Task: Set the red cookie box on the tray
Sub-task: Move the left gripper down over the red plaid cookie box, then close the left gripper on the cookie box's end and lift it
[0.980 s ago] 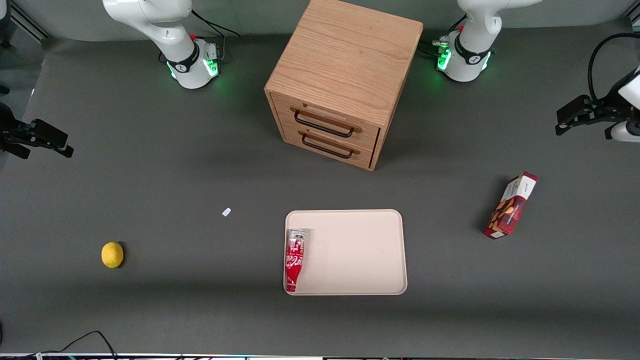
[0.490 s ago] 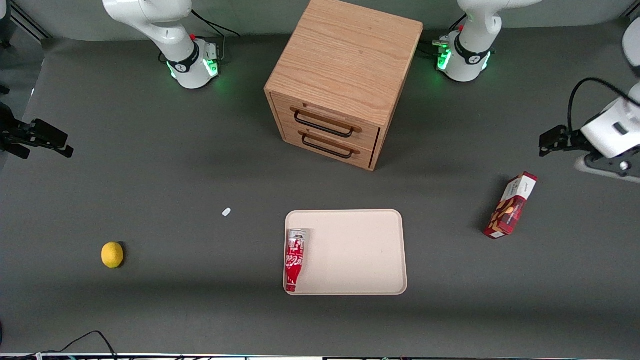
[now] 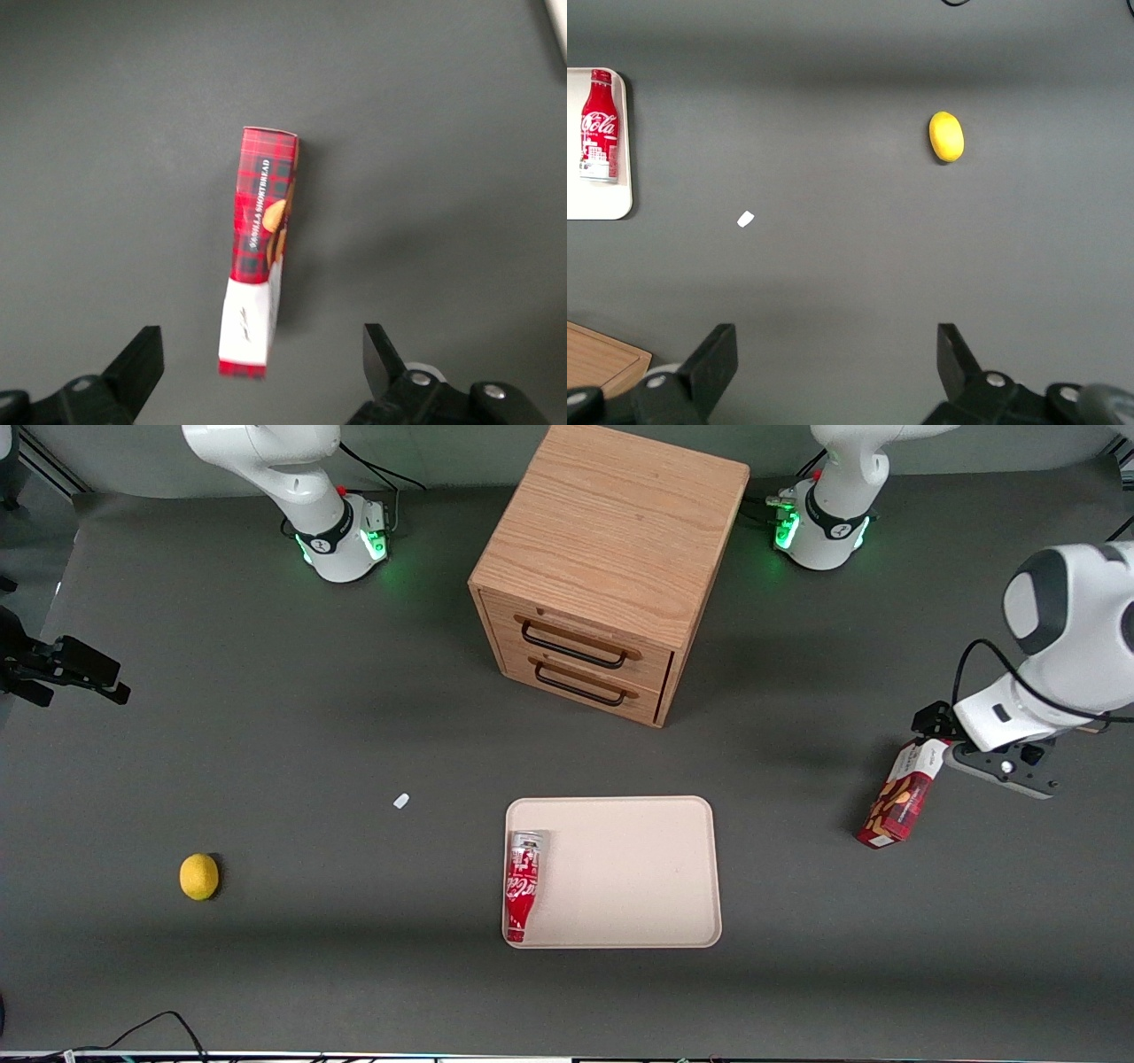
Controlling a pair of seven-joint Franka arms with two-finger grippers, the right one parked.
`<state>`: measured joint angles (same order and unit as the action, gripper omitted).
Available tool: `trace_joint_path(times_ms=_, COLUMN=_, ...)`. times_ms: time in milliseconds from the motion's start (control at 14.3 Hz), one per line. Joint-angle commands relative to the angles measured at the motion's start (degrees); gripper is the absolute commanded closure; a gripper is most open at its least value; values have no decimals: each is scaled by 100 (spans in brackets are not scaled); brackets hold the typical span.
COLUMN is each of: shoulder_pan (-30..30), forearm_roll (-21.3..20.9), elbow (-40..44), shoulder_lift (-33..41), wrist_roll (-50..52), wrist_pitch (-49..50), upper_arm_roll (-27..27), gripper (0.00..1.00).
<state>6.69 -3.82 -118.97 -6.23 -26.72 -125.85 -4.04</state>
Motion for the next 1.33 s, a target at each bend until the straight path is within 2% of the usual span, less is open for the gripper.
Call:
trace_joint_path(times_ms=0, shoulder_pan=35, forearm_roll=-66, elbow=-153, shoulder_lift=-263, wrist_roll=-421, wrist_pitch=-492, upper_arm_roll=97, gripper=0)
trace_joint_path(times_ms=490, shoulder_pan=-18, forearm_roll=-66, elbow=-302, shoulder_lift=-1160, wrist_roll=-659, wrist_pitch=-1653, upper_arm_roll=193, gripper=0)
trace_joint_path(times_ms=910, shoulder_pan=-44, forearm_roll=-57, elbow=-302, shoulder_lift=-1407, wrist_roll=-650, wrist_pitch=-1847, upper_arm_roll=220, gripper=1)
trace_joint_path(times_ms=980, shoulder_pan=-36, forearm_roll=-57, elbow=-302, shoulder_lift=-1416, wrist_roll=-650, wrist_pitch=-1847, upper_arm_roll=211, gripper=6)
trace_joint_path(times_ms=1050, shoulder_pan=-36, forearm_roll=-57, elbow=-302, shoulder_lift=-1416, wrist_roll=-650, wrist_pitch=-1847, upper_arm_roll=220, gripper=19)
trace_joint_path(times_ms=1190, shoulder_pan=-36, forearm_roll=-57, elbow=-302, shoulder_lift=-1416, wrist_roll=-650, wrist_pitch=-1847, upper_arm_roll=220, gripper=59)
trace_joint_path(times_ms=1260, shoulder_pan=-36, forearm_roll=-57, elbow=-293, shoulder_lift=-1416, wrist_roll=-650, wrist_pitch=-1847, upper_arm_roll=220, gripper=71)
